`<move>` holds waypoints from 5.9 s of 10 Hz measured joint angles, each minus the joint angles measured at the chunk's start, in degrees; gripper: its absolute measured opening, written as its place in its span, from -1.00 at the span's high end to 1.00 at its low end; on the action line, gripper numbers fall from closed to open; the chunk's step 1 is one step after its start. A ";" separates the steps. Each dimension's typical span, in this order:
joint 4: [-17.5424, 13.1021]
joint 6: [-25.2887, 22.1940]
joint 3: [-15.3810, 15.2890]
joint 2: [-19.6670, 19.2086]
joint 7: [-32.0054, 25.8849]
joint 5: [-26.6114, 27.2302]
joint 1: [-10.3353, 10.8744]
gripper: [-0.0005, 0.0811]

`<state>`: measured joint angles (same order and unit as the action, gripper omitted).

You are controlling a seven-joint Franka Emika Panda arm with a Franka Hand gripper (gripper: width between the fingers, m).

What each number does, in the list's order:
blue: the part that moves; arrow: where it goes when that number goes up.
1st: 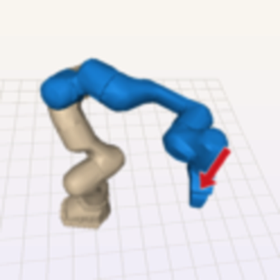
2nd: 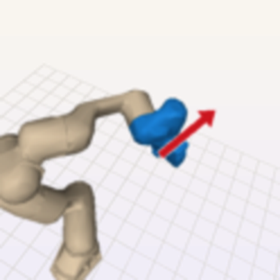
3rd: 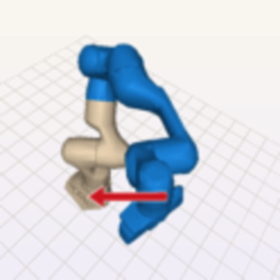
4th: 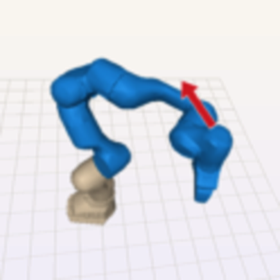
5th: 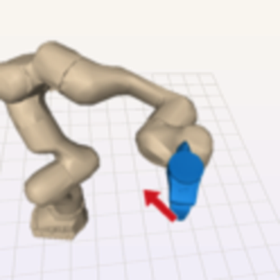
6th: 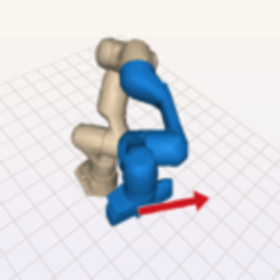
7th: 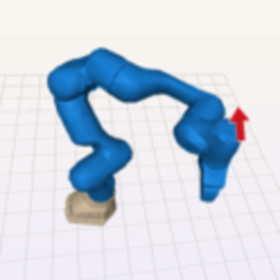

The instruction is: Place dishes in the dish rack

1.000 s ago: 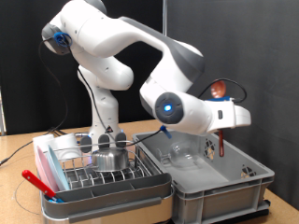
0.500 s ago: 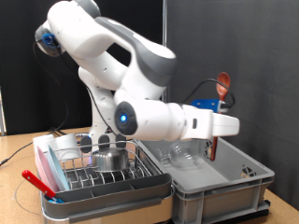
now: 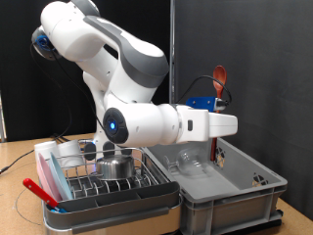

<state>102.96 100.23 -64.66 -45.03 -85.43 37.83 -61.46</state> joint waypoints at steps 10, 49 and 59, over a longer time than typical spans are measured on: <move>-3.56 -6.19 6.24 -0.26 2.13 4.85 -4.46 0.74; -19.72 -12.56 16.60 -11.88 9.74 -7.13 6.74 -1.00; -24.18 -16.68 9.21 -8.44 -5.85 -21.20 11.33 -1.00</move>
<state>78.78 83.56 -55.46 -53.47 -91.28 16.63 -50.13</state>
